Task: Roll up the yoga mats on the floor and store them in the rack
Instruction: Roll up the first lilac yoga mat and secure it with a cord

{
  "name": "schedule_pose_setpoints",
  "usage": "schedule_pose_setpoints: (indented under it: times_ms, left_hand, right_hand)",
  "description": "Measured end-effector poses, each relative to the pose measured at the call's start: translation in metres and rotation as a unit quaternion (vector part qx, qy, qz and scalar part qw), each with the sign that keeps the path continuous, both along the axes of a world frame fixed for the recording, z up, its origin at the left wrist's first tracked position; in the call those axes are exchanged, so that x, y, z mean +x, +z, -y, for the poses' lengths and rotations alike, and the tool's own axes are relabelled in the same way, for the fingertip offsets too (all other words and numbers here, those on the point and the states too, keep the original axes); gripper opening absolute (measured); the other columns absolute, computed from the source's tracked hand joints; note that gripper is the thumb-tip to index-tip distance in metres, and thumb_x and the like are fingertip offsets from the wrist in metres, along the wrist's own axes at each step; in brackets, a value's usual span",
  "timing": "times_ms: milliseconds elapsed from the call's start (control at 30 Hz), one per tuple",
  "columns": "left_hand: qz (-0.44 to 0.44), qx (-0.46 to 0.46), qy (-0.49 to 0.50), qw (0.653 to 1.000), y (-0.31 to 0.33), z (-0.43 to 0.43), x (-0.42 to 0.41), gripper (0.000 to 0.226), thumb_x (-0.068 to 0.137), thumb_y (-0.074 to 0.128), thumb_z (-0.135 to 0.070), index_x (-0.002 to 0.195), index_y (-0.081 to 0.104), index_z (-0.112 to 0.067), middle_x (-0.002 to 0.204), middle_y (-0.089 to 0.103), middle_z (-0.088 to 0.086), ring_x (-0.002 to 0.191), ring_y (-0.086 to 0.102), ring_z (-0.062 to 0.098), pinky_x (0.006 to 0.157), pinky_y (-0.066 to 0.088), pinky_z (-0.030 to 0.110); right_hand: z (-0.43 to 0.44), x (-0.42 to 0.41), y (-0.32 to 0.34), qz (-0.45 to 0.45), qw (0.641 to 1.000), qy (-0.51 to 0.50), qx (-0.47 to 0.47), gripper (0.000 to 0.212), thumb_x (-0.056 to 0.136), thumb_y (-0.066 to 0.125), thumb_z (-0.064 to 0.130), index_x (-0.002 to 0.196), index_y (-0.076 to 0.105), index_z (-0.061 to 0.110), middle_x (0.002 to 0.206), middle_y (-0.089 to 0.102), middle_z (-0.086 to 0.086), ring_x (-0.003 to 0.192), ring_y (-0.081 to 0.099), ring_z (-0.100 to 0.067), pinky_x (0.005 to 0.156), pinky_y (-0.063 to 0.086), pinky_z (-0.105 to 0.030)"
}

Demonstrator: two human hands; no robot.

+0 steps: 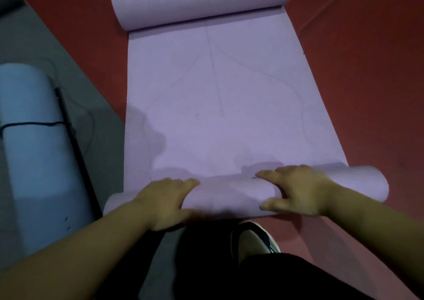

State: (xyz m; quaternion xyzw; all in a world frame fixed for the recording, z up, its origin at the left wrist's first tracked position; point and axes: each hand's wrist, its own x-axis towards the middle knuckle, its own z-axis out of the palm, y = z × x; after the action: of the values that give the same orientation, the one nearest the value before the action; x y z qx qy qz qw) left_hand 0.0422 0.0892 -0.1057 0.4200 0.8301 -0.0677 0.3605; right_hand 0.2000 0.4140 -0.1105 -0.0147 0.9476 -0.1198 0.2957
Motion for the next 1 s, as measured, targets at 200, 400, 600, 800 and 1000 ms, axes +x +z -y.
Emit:
schedule_pose_setpoints:
  times_ms: [200,400,600,800,1000]
  left_hand:
    - [0.068,-0.014,0.058,0.996,0.001,0.008,0.018,0.093,0.071,0.036,-0.096,0.149,0.026,-0.047,0.141,0.056,-0.005,0.123,0.054,0.025,0.104,0.043,0.037]
    - [0.128,-0.055,0.07,0.988,-0.007,0.0,0.004,0.093,0.068,0.043,-0.092,0.149,0.028,-0.048,0.146,0.052,-0.005,0.129,0.051,0.023,0.109,0.04,0.038]
    - [-0.058,0.016,0.047,0.997,-0.002,0.006,0.027,0.086,0.079,0.031,-0.087,0.153,0.029,-0.043,0.134,0.047,-0.001,0.121,0.048,0.029,0.101,0.041,0.045]
    - [-0.146,0.042,0.066,0.986,-0.008,0.006,0.046,0.093,0.073,0.029,-0.089,0.151,0.04,-0.038,0.126,0.056,-0.001,0.111,0.055,0.03,0.093,0.044,0.046]
    - [-0.067,-0.007,0.071,0.995,-0.004,-0.003,0.025,0.087,0.081,0.033,-0.089,0.154,0.017,-0.045,0.133,0.042,-0.003,0.124,0.041,0.025,0.104,0.036,0.044]
  right_hand:
    - [0.013,0.017,0.0,0.006,1.0,-0.018,-0.019,0.083,0.08,0.027,0.093,0.152,0.021,0.052,0.124,0.059,0.011,0.117,0.057,-0.017,0.099,0.043,-0.037]
    - [0.032,0.04,-0.013,-0.128,0.99,-0.041,0.035,0.088,0.078,0.03,0.097,0.148,0.045,0.045,0.12,0.059,0.008,0.109,0.059,-0.022,0.092,0.044,-0.043]
    - [0.018,0.009,-0.007,-0.028,0.998,-0.051,0.015,0.092,0.07,0.028,0.102,0.148,0.033,0.053,0.123,0.055,0.013,0.118,0.053,-0.016,0.098,0.041,-0.039]
    - [0.016,-0.001,-0.005,-0.008,0.999,-0.042,0.013,0.088,0.072,0.027,0.1,0.146,0.034,0.054,0.124,0.058,0.014,0.119,0.055,-0.015,0.098,0.043,-0.038]
    - [0.045,0.026,-0.003,-0.071,0.989,-0.068,0.107,0.099,0.074,0.022,0.1,0.155,0.031,0.043,0.141,0.054,-0.008,0.129,0.05,-0.038,0.104,0.034,-0.058]
